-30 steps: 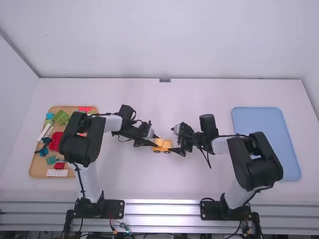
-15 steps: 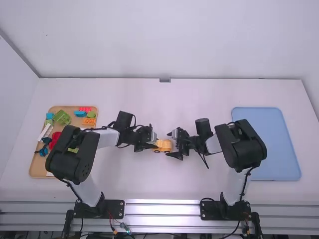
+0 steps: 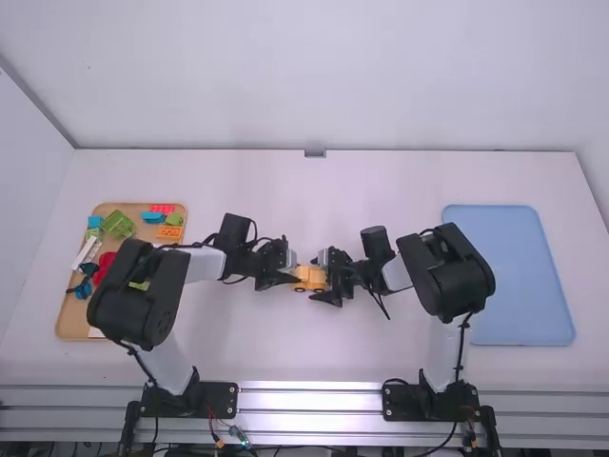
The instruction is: Assemble lego blocks to make yellow taxi
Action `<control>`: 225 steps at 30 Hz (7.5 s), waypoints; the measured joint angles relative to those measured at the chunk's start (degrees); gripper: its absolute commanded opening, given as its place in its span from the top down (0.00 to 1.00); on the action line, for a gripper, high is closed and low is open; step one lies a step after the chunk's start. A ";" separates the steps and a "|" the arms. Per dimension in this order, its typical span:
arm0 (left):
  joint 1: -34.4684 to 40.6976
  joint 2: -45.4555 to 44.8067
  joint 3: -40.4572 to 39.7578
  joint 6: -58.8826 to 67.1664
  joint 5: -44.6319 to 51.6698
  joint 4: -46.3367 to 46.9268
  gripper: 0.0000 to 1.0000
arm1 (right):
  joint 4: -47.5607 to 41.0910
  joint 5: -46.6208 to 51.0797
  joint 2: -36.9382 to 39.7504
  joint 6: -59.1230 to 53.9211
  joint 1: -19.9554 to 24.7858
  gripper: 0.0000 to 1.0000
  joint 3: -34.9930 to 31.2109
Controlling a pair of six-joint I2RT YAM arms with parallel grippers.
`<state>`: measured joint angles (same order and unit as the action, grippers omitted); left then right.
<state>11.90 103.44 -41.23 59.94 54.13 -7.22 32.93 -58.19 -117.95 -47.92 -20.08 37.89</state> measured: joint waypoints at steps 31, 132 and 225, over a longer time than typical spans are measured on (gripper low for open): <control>0.28 2.36 -0.07 1.60 0.09 2.03 0.99 | -6.40 0.11 0.00 -2.89 0.00 0.57 1.70; 2.82 4.92 -3.17 -2.84 2.03 0.96 0.98 | -13.51 0.11 0.00 -8.04 1.33 0.57 4.79; -28.89 11.26 -40.74 -102.29 -60.41 48.11 0.21 | -35.26 27.08 28.87 -9.31 7.39 0.01 5.31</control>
<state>-16.99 114.69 -81.97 -42.35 -6.28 40.88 -2.33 -31.11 -89.08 -57.23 -12.69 43.20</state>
